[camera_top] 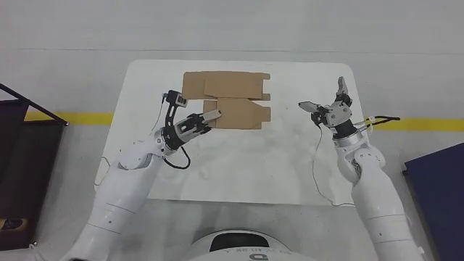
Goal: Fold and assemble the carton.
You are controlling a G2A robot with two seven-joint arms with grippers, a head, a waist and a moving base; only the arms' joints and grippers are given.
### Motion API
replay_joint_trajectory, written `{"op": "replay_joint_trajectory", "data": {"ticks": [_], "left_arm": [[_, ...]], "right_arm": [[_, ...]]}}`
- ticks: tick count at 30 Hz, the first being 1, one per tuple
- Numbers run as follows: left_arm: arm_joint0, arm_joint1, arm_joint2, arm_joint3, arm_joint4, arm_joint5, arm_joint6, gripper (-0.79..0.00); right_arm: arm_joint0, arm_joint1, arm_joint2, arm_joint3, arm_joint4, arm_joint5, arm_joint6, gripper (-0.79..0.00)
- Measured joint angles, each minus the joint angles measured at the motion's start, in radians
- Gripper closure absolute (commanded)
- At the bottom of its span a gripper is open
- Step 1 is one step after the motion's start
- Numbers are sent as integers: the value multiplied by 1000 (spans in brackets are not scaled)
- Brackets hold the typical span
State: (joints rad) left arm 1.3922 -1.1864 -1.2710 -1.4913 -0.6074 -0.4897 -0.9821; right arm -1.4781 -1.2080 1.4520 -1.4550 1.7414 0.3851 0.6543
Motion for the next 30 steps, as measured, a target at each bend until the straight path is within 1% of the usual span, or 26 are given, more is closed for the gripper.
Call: {"op": "replay_joint_trajectory", "data": {"ticks": [8,9,11,12,15,18,19,21,25,27,28,30], "left_arm": [[-2,2,12,-9,21,14,-14,0],[-1,3,12,-12,18,19,-20,0],[0,5,11,-14,13,31,-37,0],[2,6,11,-15,6,41,-51,0],[7,9,13,-22,-26,73,-92,0],[9,12,12,-28,-46,106,-130,0],[10,13,13,-30,-49,114,-140,0],[11,15,14,-35,-54,130,-160,0],[15,18,16,-44,-69,162,-186,0],[18,19,17,-45,-76,176,-197,0],[20,20,19,-46,-77,181,-203,0],[22,21,22,-46,-78,190,-215,0]], "right_arm": [[2,1,0,-8,-8,-8,-2,-785],[7,5,2,-28,-39,-33,4,-785],[9,12,1,-53,-150,-91,62,-785],[11,18,-4,-59,-263,-137,121,-785],[25,26,-27,-51,-531,-216,275,-785],[52,32,-42,-28,-708,-282,384,-785],[60,33,-46,-20,-753,-308,402,-785],[79,34,-58,-2,-829,-358,430,-785],[111,36,-75,8,-864,-390,538,-779],[123,37,-87,1,-881,-400,569,-742],[128,36,-94,-2,-886,-403,572,-705],[141,34,-111,-4,-893,-407,567,-656]]}}
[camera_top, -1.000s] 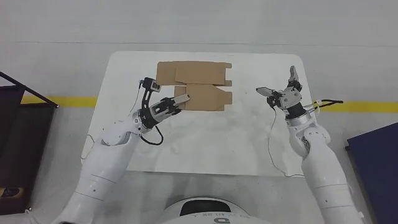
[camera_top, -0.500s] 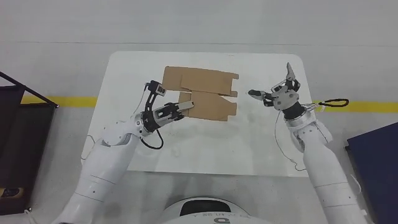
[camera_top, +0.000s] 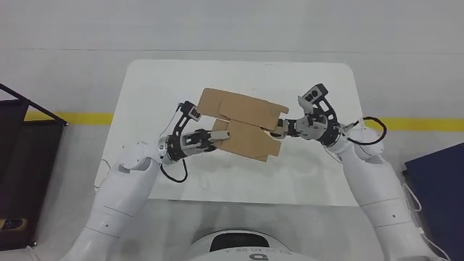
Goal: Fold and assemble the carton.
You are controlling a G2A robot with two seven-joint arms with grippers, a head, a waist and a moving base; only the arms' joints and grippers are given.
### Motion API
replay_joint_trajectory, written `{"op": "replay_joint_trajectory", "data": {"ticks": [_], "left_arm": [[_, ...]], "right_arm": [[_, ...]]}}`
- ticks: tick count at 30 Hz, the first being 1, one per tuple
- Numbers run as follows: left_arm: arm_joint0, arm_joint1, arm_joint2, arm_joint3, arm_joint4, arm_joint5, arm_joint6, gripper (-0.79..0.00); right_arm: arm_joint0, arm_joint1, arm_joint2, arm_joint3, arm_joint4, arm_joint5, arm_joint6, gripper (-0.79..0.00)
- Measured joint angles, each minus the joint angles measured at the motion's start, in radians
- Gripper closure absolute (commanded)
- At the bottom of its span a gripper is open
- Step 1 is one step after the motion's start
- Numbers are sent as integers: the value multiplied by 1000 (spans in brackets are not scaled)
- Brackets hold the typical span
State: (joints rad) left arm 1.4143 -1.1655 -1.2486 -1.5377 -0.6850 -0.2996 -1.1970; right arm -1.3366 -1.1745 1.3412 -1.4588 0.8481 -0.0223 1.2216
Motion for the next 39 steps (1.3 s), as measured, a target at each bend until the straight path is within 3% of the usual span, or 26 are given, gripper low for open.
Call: {"op": "replay_joint_trajectory", "data": {"ticks": [2,7,10,17,19,22,25,26,27,31,39], "left_arm": [[2,0,4,-1,-5,3,-5,0],[3,0,20,-10,-31,13,-28,0],[1,0,25,-11,-35,15,-36,0],[-2,2,34,-3,-40,22,-55,0],[-4,3,35,-1,-44,26,-63,0],[-11,4,39,1,-46,34,-74,0],[-21,3,48,1,-47,42,-82,0],[-24,3,51,1,-49,43,-83,0],[-28,3,54,1,-51,44,-85,0],[-35,3,60,8,-55,44,-90,0],[-36,5,62,22,-54,35,-90,0]], "right_arm": [[11,-2,-13,5,-4,-1,-8,-585],[54,-6,-39,50,3,22,0,-582],[88,-6,-47,98,39,63,71,-634],[167,-5,-66,218,103,143,265,-576],[188,-5,-78,246,81,146,288,-526],[218,-8,-108,277,55,150,300,-360],[246,-13,-138,303,54,158,315,-296],[252,-13,-147,306,57,163,315,-252],[261,-13,-159,310,63,167,315,-154],[281,-8,-193,318,77,177,314,0],[297,16,-245,323,99,163,314,0]]}}
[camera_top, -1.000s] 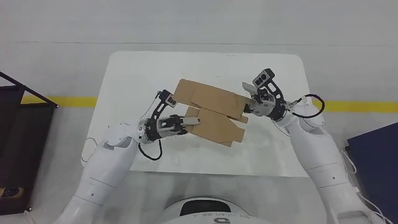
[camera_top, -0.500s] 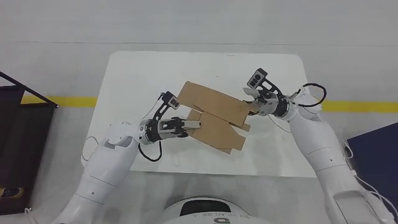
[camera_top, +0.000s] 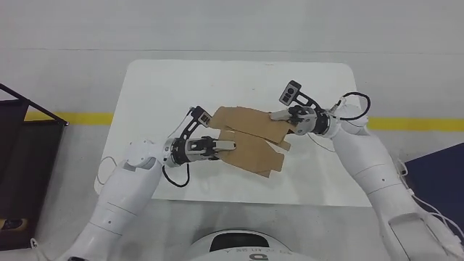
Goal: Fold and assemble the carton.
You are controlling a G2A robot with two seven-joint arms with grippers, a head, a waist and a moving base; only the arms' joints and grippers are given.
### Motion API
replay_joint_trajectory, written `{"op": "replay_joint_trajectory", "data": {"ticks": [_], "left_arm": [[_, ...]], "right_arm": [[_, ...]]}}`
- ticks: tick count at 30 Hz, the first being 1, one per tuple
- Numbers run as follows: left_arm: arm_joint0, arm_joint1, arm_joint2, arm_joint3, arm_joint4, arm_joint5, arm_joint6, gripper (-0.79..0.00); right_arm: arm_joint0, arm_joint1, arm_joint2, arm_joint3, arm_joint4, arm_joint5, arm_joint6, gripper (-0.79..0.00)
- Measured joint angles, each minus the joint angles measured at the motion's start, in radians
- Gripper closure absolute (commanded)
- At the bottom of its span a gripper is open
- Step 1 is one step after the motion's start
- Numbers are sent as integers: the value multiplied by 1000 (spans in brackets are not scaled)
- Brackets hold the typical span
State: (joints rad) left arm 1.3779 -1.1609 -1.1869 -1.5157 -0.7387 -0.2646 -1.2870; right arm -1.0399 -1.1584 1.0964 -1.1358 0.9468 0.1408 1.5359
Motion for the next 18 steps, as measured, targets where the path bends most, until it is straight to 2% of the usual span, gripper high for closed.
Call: {"op": "replay_joint_trajectory", "data": {"ticks": [2,3,4,8,11,14,18], "left_arm": [[1,1,-2,-1,2,-4,5,0],[2,1,-5,-2,5,-9,10,-166],[2,2,-7,-3,9,-13,16,-779],[6,4,-22,-3,18,-31,48,-785],[13,6,-46,1,11,-55,84,-785],[28,8,-82,10,-5,-96,146,-785],[56,9,-126,18,20,-156,263,-785]], "right_arm": [[1,5,-5,2,10,-8,0,0],[1,9,-7,3,14,-16,0,0],[1,12,-7,5,15,-23,0,0],[-6,24,14,27,9,-68,-4,0],[-24,33,49,34,-38,-129,-89,0],[-74,44,99,-6,-98,-208,-259,0],[-203,57,174,-156,-233,-349,-596,0]]}}
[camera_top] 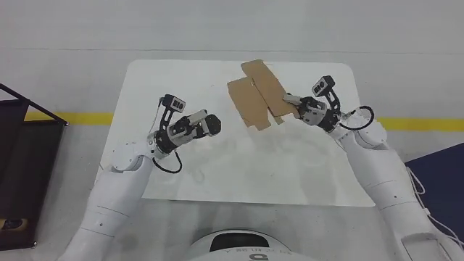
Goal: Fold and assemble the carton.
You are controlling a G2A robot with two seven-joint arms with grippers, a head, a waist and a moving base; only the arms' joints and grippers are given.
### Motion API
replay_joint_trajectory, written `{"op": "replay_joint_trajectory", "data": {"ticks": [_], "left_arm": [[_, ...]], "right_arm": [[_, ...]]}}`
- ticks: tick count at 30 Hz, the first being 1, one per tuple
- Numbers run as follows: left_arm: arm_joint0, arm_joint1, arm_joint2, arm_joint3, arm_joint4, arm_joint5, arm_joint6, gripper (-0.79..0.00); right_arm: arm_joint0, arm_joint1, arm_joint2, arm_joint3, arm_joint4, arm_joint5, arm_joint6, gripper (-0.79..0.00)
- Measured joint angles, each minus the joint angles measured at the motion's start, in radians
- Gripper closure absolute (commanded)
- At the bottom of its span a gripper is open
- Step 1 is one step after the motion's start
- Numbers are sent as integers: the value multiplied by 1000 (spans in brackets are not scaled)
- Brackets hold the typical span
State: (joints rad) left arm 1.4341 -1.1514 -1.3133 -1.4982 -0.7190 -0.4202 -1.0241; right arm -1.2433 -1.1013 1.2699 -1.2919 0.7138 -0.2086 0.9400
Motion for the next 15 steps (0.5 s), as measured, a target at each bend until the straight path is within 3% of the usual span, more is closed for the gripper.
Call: {"op": "replay_joint_trajectory", "data": {"ticks": [6,9,15], "left_arm": [[35,-4,9,-10,149,-33,176,-785],[39,-12,50,-23,246,-38,272,-785],[18,-35,144,-36,330,-54,413,-785]], "right_arm": [[-206,-7,11,-268,-291,-99,-554,0],[-263,-18,-29,-352,-421,-102,-747,0],[-304,-37,-84,-419,-525,-92,-939,0]]}}
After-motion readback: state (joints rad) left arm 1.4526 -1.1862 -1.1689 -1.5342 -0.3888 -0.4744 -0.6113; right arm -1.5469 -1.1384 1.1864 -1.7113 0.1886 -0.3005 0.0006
